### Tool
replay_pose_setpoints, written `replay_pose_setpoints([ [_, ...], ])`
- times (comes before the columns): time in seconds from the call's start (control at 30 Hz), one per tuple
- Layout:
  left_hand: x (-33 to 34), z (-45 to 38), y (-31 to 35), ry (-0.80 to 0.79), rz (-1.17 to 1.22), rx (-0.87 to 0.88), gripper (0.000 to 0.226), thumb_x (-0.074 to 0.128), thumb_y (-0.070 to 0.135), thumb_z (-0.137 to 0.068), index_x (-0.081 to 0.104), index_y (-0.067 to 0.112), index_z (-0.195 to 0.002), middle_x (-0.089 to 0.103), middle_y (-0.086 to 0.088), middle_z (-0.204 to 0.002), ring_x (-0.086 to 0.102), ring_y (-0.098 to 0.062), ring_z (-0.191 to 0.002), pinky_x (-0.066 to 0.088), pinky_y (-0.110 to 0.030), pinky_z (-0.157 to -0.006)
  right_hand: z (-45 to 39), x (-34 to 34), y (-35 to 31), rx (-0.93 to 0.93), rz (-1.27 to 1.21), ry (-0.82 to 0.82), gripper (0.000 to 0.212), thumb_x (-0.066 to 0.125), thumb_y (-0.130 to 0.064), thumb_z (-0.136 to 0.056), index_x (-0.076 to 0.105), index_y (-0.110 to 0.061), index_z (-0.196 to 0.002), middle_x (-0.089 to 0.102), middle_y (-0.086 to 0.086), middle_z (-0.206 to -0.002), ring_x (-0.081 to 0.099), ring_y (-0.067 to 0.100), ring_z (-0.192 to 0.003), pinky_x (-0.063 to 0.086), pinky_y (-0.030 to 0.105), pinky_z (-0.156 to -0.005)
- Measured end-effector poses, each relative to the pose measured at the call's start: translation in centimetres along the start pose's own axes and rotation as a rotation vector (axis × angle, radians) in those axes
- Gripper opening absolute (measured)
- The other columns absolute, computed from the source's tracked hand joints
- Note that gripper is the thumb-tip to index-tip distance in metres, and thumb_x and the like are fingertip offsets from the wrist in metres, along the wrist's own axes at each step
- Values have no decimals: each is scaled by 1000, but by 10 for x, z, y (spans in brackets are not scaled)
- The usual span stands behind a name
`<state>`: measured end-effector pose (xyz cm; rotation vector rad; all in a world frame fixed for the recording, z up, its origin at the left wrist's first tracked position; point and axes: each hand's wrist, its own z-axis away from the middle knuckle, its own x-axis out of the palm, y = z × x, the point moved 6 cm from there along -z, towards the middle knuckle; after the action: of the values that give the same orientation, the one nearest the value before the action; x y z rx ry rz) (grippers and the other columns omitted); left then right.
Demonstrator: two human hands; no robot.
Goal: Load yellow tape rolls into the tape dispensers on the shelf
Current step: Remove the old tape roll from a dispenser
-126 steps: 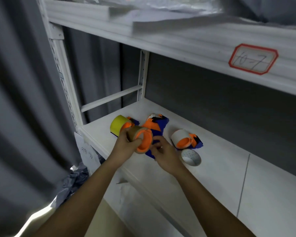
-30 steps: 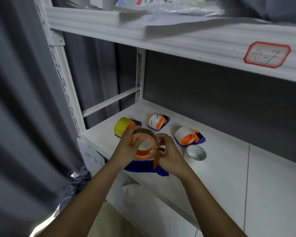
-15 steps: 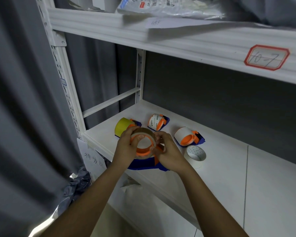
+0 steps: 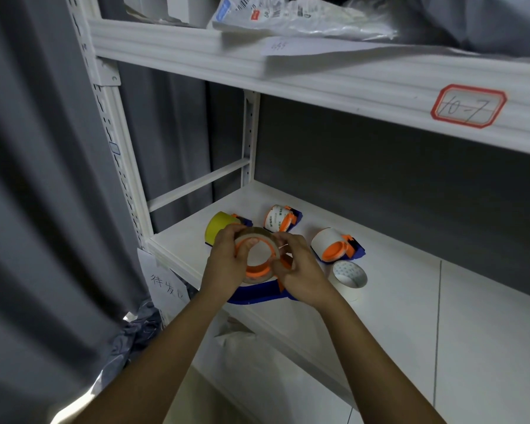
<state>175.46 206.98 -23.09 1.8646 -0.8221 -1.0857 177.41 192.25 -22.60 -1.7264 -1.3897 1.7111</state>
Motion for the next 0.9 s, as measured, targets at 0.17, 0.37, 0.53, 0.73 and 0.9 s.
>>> replay_pose_setpoints([
  [0.17, 0, 3, 2, 13, -7, 19, 33, 48, 27, -95, 48, 13, -125, 55, -7, -123, 53, -16, -107, 42, -24, -89, -3, 0, -10, -29, 221, 11, 45, 56, -24, -90, 45, -20, -134, 48, -3, -123, 49, 6, -96, 36, 13, -78],
  [0.37, 6, 4, 18, -126, -16, 58, 37, 47, 23, -96, 40, 16, -131, 47, -4, -129, 49, -14, -111, 39, -17, -85, -4, -5, -16, 15, 165, 215, 35, 45, -12, -97, 52, -15, -131, 63, 4, -123, 59, 17, -109, 43, 19, -90],
  [0.53, -2, 1, 28, -129, 51, 48, 35, 48, 20, -96, 40, 17, -130, 47, 1, -123, 49, -13, -113, 37, -9, -80, 0, -12, -15, 66, -182, 181, 36, 52, -11, -94, 52, -18, -130, 62, -12, -100, 59, -3, -89, 46, 9, -85],
  [0.73, -1, 6, 36, 18, -12, -11, 29, 45, 16, -96, 42, 11, -124, 49, -7, -121, 53, -20, -108, 46, -30, -90, 0, -7, -23, 64, -101, 326, 31, 49, -6, -95, 60, -11, -123, 66, 6, -117, 61, 16, -107, 47, 31, -100],
  [0.9, 4, 9, 37, 54, 15, -45, 21, 42, 16, -97, 41, 10, -118, 52, -12, -118, 55, -24, -107, 49, -40, -92, -3, -6, -22, 68, -33, 409, 31, 49, -5, -94, 62, -15, -121, 66, 4, -119, 60, 14, -107, 45, 14, -94],
])
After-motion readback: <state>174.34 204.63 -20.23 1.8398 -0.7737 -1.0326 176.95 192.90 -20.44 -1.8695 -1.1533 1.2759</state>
